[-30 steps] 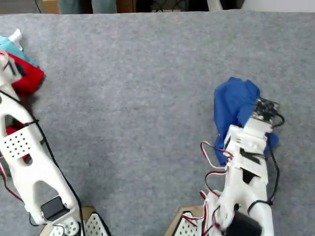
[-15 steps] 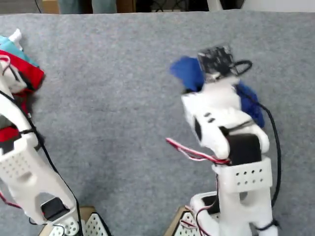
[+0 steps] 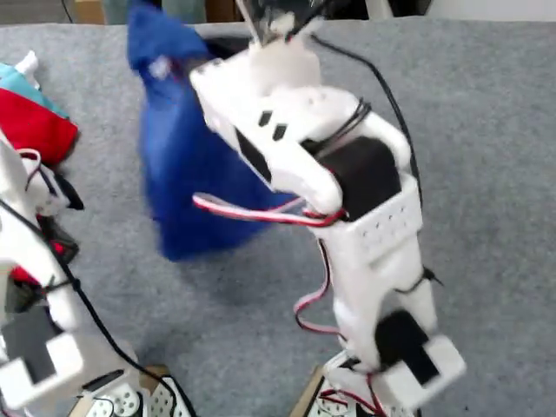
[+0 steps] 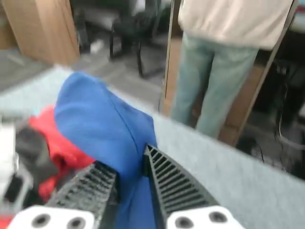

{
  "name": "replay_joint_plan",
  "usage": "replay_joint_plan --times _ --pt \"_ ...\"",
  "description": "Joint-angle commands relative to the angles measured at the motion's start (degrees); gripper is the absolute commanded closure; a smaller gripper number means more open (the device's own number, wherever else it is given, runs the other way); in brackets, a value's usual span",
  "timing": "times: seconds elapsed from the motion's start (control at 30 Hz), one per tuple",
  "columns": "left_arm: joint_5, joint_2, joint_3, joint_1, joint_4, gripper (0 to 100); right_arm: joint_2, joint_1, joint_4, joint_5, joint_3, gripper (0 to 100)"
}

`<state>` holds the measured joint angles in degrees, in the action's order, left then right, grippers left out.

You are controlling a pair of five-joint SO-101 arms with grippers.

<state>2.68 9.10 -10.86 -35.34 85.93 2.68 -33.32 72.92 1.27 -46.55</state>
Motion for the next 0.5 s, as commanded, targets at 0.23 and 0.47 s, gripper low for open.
replay_joint_plan --times 0.23,0.47 --pt "0.35 11.69 -18.07 7.96 -16.44 75 -27.38 24.62 23.03 0.26 -16.48 98.4" --pt "5.27 11.52 -18.42 21.85 -18.2 75 -44.79 45.71 28.04 -21.1 -16.48 98.4"
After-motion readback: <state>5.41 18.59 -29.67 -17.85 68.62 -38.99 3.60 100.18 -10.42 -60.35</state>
